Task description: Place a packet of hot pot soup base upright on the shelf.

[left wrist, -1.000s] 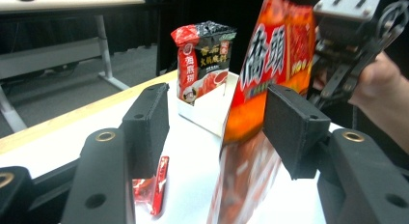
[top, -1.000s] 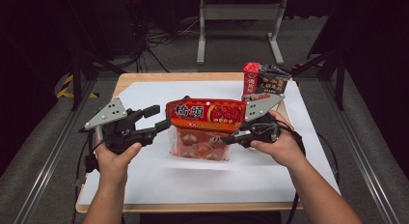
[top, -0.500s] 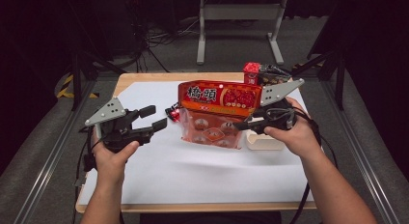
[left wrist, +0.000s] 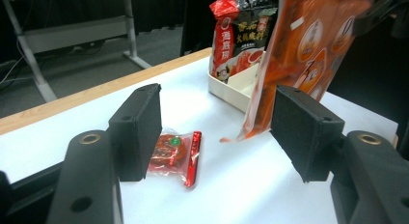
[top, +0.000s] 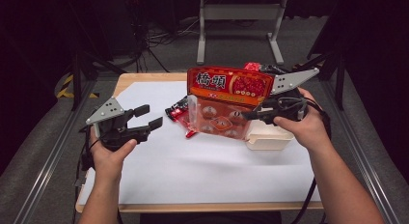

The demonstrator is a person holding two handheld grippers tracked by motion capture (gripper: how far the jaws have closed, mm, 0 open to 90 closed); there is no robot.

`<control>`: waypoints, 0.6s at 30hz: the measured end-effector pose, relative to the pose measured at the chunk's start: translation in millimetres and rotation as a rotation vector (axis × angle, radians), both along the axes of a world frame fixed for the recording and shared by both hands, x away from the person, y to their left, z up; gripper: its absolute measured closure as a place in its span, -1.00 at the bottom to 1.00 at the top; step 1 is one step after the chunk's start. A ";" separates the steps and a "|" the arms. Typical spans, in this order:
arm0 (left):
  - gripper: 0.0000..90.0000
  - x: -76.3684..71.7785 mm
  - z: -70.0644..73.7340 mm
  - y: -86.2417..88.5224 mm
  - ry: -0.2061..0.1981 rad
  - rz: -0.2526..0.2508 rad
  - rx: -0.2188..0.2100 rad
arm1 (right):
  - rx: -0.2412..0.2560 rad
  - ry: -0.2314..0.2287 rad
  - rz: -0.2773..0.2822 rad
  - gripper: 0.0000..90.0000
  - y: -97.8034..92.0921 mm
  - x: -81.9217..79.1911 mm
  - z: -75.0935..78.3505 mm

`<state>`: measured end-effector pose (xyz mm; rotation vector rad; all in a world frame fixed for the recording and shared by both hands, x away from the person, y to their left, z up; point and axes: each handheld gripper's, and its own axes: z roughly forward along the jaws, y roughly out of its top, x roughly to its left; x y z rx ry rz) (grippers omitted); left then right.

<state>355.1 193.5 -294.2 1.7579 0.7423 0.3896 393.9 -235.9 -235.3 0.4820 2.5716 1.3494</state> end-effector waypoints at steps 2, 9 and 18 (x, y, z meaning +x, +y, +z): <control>-0.19 1.4 -1.3 0.4 0.004 0.006 0.004 | 0.000 0.000 -0.003 0.59 -1.7 0.8 1.0; -0.18 5.6 -6.4 4.1 0.020 0.024 0.019 | 0.005 0.004 -0.043 0.59 -13.0 6.8 4.2; -0.18 10.6 -12.4 9.2 0.042 0.045 0.024 | 0.010 -0.007 -0.101 0.59 -33.1 10.1 9.6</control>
